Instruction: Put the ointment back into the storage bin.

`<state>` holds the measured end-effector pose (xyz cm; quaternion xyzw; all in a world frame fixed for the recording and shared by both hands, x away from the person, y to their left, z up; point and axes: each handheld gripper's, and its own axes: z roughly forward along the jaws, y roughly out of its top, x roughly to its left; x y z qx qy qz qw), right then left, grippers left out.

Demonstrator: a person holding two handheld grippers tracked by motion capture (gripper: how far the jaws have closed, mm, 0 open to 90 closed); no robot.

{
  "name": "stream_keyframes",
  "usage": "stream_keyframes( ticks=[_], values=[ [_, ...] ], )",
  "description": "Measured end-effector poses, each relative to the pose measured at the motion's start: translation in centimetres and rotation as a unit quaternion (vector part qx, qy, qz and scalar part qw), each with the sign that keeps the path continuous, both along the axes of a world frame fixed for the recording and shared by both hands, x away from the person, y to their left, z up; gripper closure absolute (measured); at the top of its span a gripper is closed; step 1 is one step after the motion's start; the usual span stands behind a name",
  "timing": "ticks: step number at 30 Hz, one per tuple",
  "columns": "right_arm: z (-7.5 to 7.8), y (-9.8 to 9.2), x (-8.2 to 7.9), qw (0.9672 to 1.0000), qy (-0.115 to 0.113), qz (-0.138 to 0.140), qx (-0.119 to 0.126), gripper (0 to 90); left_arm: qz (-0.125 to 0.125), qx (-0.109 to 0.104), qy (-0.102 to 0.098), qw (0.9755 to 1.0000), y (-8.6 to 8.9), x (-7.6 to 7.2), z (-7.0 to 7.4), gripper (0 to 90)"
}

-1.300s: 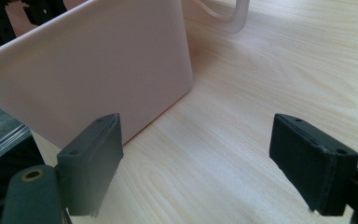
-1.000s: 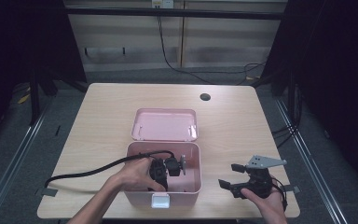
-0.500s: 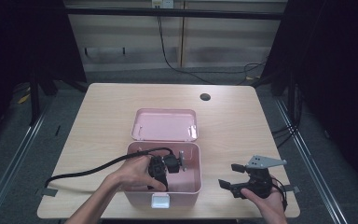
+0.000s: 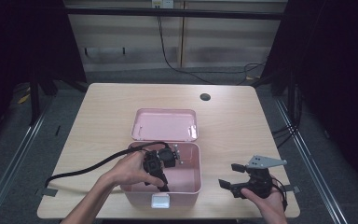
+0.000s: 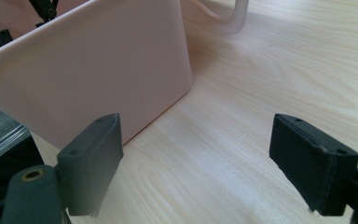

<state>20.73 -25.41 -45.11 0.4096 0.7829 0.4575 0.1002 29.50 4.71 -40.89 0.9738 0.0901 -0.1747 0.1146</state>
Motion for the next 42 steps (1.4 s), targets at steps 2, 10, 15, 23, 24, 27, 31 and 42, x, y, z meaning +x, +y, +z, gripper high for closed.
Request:
stream_keyframes(
  ticks=[2,10,15,23,24,27,31,42],
  values=[
    [0.0,0.0,0.0,1.0000,0.000,0.000,0.000,17.1,-0.002,0.000,-0.002,1.0000,0.1,0.0,0.2,58.6],
    [0.0,0.0,0.0,1.0000,0.000,0.000,0.000,17.2,0.021,-0.008,-0.016,0.9996,0.7,0.0,1.3,56.1],
    [0.0,0.0,0.0,1.0000,0.000,0.000,0.002,17.1,0.028,-0.009,-0.031,0.9991,1.2,0.0,2.1,49.5],
    [0.0,0.0,0.0,1.0000,0.000,-0.001,0.003,17.0,0.041,-0.028,-0.043,0.9978,2.1,0.1,3.4,46.8],
    [0.0,0.0,0.0,1.0000,0.000,-0.001,0.003,17.0,0.041,-0.028,-0.043,0.9978,2.1,0.1,3.4,46.5],
    [0.0,0.0,0.0,1.0000,0.000,-0.001,0.002,17.0,0.041,-0.030,-0.047,0.9976,2.6,0.2,4.1,46.2],
    [0.0,0.0,0.0,1.0000,0.000,-0.001,0.003,17.0,0.046,-0.038,-0.049,0.9970,2.9,0.2,4.5,45.0],
    [0.0,-0.1,0.0,1.0000,-0.001,-0.001,0.003,17.0,0.068,-0.039,-0.061,0.9951,4.1,0.2,6.0,41.2]
  ],
)
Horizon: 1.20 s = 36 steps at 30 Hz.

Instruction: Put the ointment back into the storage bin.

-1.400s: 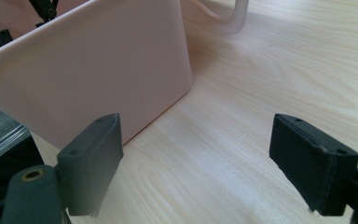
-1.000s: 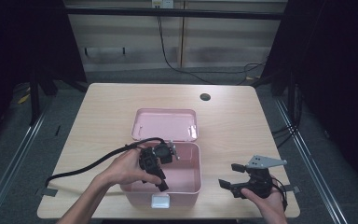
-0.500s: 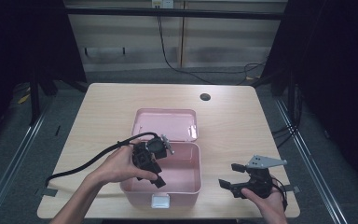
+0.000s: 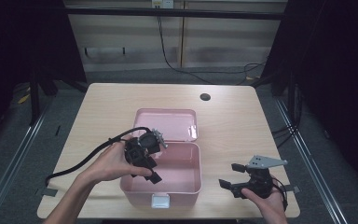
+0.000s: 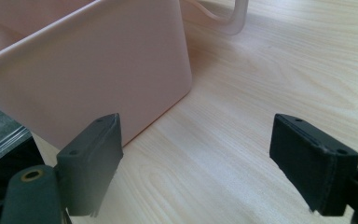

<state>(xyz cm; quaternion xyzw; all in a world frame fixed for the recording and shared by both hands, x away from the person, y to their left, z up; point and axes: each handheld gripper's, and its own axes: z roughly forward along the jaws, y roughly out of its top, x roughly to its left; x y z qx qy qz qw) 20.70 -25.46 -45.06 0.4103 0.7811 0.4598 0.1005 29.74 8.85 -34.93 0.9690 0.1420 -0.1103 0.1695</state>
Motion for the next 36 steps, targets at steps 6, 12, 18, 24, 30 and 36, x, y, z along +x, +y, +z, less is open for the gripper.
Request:
stream_keyframes(
  ticks=[6,12,18,24,30,36],
  values=[
    [0.0,0.0,0.0,1.0000,0.000,-0.001,0.000,16.5,0.005,-0.011,-0.012,0.9999,0.6,0.2,0.7,37.6],
    [0.0,0.0,0.0,1.0000,0.000,-0.001,0.000,16.5,0.006,-0.016,-0.010,0.9998,1.2,-0.1,1.3,34.3],
    [0.0,0.0,0.0,1.0000,0.001,-0.001,0.001,16.5,0.009,-0.035,-0.013,0.9992,2.1,-0.2,2.0,32.5],
    [0.0,0.0,0.0,1.0000,0.001,0.000,0.000,16.5,0.021,-0.053,-0.016,0.9982,3.3,0.1,2.1,29.5],
    [0.0,0.0,0.0,1.0000,0.002,-0.002,0.001,16.5,0.027,-0.071,-0.021,0.9969,4.5,0.3,2.3,24.0],
    [0.0,0.0,0.0,1.0000,0.002,-0.002,0.000,16.5,0.045,-0.105,-0.029,0.9931,6.3,0.0,2.4,18.9]
  ],
)
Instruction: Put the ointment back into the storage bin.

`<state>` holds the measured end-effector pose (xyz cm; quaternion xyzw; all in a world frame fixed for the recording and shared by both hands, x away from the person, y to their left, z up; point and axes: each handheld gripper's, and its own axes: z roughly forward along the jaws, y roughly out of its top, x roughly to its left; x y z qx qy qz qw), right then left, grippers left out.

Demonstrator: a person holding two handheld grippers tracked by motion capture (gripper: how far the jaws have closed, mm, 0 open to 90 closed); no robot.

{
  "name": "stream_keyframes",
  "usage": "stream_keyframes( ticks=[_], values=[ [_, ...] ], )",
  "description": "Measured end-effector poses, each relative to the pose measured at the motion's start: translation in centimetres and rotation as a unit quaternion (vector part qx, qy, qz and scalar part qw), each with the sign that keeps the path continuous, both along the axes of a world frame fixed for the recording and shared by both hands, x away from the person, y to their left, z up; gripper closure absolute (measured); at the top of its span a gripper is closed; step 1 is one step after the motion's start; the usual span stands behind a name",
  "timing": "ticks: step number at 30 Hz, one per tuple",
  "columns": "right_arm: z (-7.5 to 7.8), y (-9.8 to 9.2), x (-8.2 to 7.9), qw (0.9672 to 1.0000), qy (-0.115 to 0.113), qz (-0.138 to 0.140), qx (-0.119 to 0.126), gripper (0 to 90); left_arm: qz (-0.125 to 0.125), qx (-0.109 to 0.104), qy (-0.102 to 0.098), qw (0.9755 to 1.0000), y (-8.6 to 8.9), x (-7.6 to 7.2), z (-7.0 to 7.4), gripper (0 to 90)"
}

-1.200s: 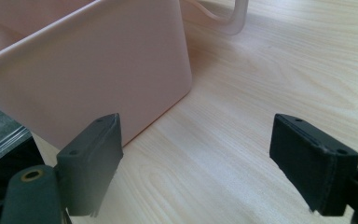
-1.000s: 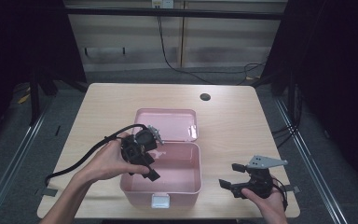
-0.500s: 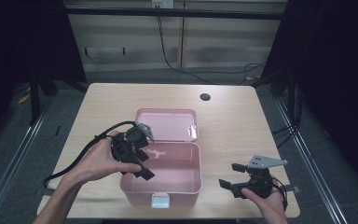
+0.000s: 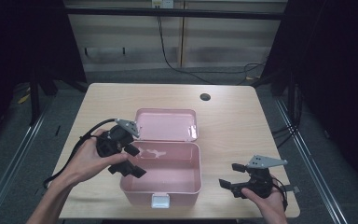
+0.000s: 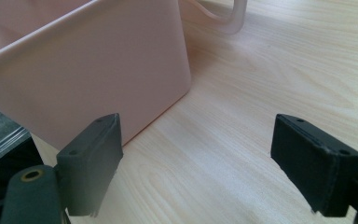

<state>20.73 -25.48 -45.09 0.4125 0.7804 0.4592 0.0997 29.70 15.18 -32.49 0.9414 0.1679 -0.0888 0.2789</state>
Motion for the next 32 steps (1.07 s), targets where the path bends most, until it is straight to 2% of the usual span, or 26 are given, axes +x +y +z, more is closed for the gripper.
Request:
stream_keyframes(
  ticks=[1,2,3,5,9,10,11,14,16,17,20,21,24,25,27,29,32],
  values=[
    [0.0,0.0,0.0,1.0000,0.000,0.000,0.001,16.5,-0.007,-0.001,-0.006,1.0000,0.4,0.0,0.0,18.3],
    [0.0,0.0,0.0,1.0000,0.000,0.000,0.001,16.5,0.001,-0.012,-0.001,0.9999,0.8,-0.1,0.0,18.4],
    [0.0,0.0,0.1,1.0000,-0.001,0.000,0.001,16.5,0.005,-0.014,-0.003,0.9999,1.2,-0.1,0.0,18.1],
    [0.0,0.0,0.1,1.0000,-0.001,0.000,0.001,16.4,0.021,-0.016,-0.020,0.9995,2.2,-0.2,0.1,18.2],
    [0.0,0.0,0.1,1.0000,0.001,-0.002,0.001,16.5,0.020,-0.027,-0.027,0.9991,3.7,-0.2,-0.1,18.8],
    [0.0,0.0,0.1,1.0000,0.001,-0.001,0.001,16.4,0.023,-0.027,-0.027,0.9990,4.0,-0.2,-0.2,18.8],
    [0.0,0.0,0.1,1.0000,0.001,-0.002,0.001,16.4,0.033,-0.028,-0.035,0.9985,4.6,-0.2,-0.3,18.8],
    [0.0,0.0,0.1,1.0000,0.001,-0.003,0.001,16.4,0.033,-0.031,-0.038,0.9983,5.2,-0.2,-0.5,18.8],
    [0.0,0.0,0.1,1.0000,0.001,-0.003,0.001,16.4,0.039,-0.039,-0.043,0.9976,5.8,-0.4,-0.8,18.8],
    [0.0,0.0,0.0,1.0000,0.001,-0.003,0.001,16.4,0.042,-0.044,-0.039,0.9974,6.2,-0.5,-1.0,18.8],
    [0.0,0.0,0.1,1.0000,0.001,-0.005,0.001,16.4,0.053,-0.037,-0.043,0.9969,6.9,-0.8,-1.7,18.8],
    [0.0,0.0,0.1,1.0000,0.001,-0.006,0.001,16.6,0.057,-0.042,-0.043,0.9965,7.1,-0.8,-1.9,18.8],
    [-0.1,0.0,0.1,1.0000,0.002,-0.008,0.000,16.9,0.073,-0.055,-0.045,0.9948,8.1,-1.0,-2.8,18.7],
    [-0.2,0.0,0.1,0.9999,0.001,-0.012,-0.002,17.7,0.097,-0.066,-0.044,0.9922,8.9,-1.0,-3.4,18.8],
    [-0.3,0.1,0.2,0.9998,0.004,-0.017,-0.006,18.5,0.102,-0.061,-0.050,0.9916,9.2,-1.0,-3.7,18.8],
    [-0.3,0.1,0.2,0.9997,0.004,-0.023,-0.007,18.6,0.118,-0.058,-0.059,0.9895,9.9,-1.1,-4.3,18.7],
    [-0.6,0.2,0.3,0.9995,0.008,-0.029,-0.012,18.5,0.133,-0.068,-0.062,0.9869,10.7,-1.4,-5.2,18.7]
  ],
)
